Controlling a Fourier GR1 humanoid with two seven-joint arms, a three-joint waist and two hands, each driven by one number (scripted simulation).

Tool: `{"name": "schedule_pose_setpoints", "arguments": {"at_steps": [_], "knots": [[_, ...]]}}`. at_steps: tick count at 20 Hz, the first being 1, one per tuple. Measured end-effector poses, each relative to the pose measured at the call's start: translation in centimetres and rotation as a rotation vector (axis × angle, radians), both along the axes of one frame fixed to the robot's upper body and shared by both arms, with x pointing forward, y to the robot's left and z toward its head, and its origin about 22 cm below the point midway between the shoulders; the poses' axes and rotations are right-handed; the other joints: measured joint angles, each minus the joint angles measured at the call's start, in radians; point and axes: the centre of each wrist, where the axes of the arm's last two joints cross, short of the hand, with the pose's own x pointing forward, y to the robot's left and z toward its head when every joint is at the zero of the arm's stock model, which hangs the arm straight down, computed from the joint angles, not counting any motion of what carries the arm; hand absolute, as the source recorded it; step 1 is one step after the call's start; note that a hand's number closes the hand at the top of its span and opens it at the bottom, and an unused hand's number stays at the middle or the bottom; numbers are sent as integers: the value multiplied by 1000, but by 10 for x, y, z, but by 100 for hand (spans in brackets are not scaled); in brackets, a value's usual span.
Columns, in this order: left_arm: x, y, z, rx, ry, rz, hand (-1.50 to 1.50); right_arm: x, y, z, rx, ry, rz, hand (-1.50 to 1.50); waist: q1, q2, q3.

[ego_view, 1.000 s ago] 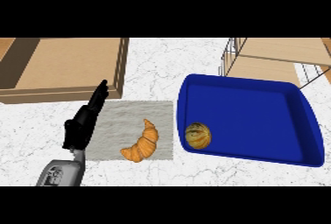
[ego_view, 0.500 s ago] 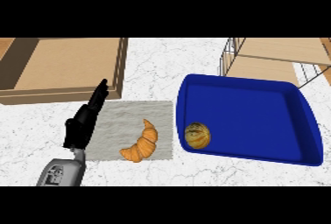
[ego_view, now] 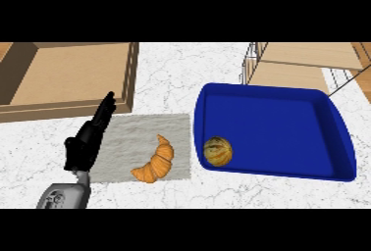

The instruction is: Pick the pear from the tray and place it in the tiered shelf

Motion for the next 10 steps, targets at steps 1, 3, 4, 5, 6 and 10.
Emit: {"name": "schedule_pose_setpoints", "arguments": {"at_steps": [1,3,4,5,6,10], "knots": [[2,0,3,0,0,1,0,-9,-8,-2,3,28,-2,-150,-1,0,0],[2,-3,3,-1,3,2,0,-33,-25,1,10,67,-9,-150,-4,0,0],[4,-1,4,0,3,6,0,-43,-35,-3,12,86,-2,-150,-7,0,0],[2,-1,2,0,4,10,0,-56,-46,-3,4,109,-2,-150,-10,0,1],[2,-2,2,2,1,11,0,-69,-55,-4,-1,121,-5,-150,-11,0,1],[3,1,1,-1,7,8,0,-114,-89,-9,-9,165,23,-150,-8,1,1]]}}
